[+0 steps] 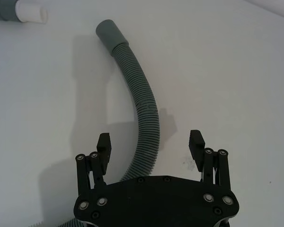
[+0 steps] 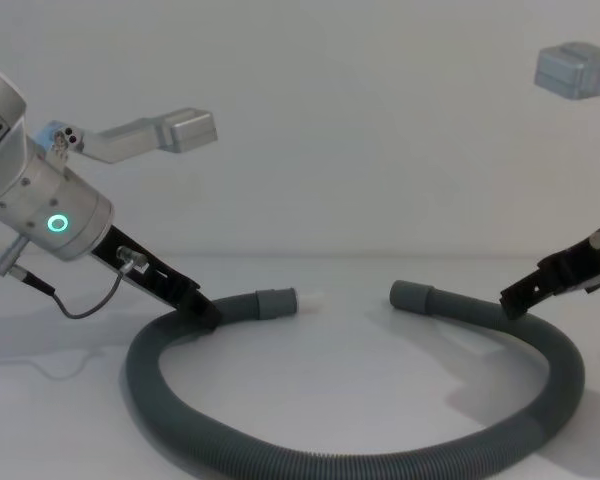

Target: Use both hands to pick up one end of the pipe from the table, align the ends, and insert them.

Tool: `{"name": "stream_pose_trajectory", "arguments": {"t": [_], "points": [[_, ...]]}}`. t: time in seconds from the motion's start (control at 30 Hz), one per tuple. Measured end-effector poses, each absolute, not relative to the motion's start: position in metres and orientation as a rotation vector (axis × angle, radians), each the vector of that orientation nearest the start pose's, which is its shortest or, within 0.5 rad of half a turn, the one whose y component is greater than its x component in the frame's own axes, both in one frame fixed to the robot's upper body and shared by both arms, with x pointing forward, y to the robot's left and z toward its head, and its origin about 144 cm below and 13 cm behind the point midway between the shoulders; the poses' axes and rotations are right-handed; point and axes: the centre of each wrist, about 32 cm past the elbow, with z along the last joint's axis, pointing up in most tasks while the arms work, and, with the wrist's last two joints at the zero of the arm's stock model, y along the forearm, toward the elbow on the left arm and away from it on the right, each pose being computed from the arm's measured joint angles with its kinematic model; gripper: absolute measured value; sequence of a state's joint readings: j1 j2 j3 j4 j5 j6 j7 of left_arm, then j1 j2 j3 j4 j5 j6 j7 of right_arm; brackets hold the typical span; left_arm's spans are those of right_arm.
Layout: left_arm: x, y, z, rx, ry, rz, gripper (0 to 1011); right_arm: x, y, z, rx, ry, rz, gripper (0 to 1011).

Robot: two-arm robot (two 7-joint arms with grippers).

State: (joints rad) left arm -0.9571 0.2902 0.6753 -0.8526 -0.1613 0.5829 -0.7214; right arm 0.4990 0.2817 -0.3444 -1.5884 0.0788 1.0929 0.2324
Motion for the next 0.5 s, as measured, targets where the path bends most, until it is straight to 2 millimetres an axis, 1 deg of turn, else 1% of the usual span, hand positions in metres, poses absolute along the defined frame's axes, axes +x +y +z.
{"name": "stream_pose_trajectory", "arguments": {"t": [0.5], "points": [[0.6723, 0.2293, 1.2875, 0.732, 0.182, 0.721, 290, 0.5603, -0.2007, 1.3083, -0.751, 0.360, -1.192, 1003]]}}
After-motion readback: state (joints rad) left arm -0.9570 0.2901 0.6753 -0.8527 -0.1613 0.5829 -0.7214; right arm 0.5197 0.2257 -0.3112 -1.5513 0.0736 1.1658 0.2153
